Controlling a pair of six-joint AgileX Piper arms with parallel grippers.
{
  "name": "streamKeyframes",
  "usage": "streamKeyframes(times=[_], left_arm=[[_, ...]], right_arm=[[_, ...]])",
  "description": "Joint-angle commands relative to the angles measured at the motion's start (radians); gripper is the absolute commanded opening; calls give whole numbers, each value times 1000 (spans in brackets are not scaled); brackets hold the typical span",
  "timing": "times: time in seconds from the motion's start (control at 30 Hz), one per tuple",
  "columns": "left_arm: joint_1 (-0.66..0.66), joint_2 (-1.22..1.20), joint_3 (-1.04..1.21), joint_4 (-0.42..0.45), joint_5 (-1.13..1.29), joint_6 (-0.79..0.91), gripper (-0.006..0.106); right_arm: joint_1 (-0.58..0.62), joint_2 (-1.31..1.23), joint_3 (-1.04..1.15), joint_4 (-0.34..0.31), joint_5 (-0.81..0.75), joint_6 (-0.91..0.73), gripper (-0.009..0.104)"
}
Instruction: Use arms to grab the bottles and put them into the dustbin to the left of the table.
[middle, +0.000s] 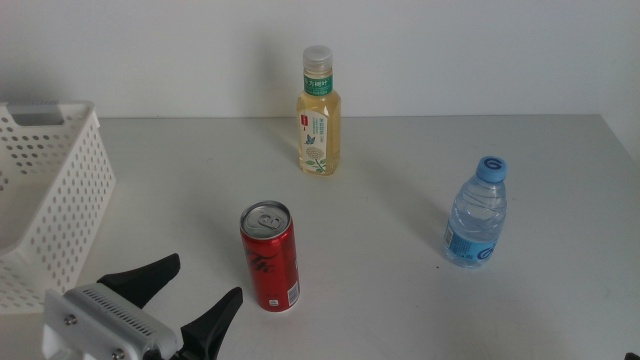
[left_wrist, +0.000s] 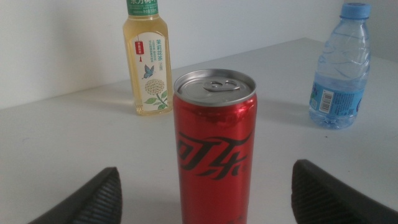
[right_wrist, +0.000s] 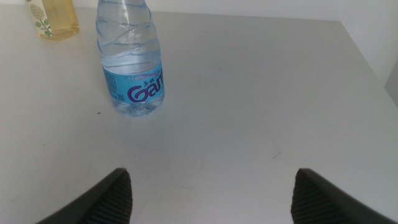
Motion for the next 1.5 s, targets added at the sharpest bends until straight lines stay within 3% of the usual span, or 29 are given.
streamKeyframes(times=[0.0, 0.23, 0.43, 1.47], left_arm=[[-7, -1, 11, 0, -122, -15, 93], [-7, 62, 11, 41, -134, -19, 93], [-7, 128, -24, 52, -135, -126, 93], [-6, 389, -247, 52, -169, -95, 93]], right_arm=[[-6, -21, -5, -6, -67, -9, 66], [-6, -21, -5, -6, -67, -9, 66], [-6, -21, -5, -6, -67, -9, 66], [-6, -21, -5, -6, -67, -9, 66]])
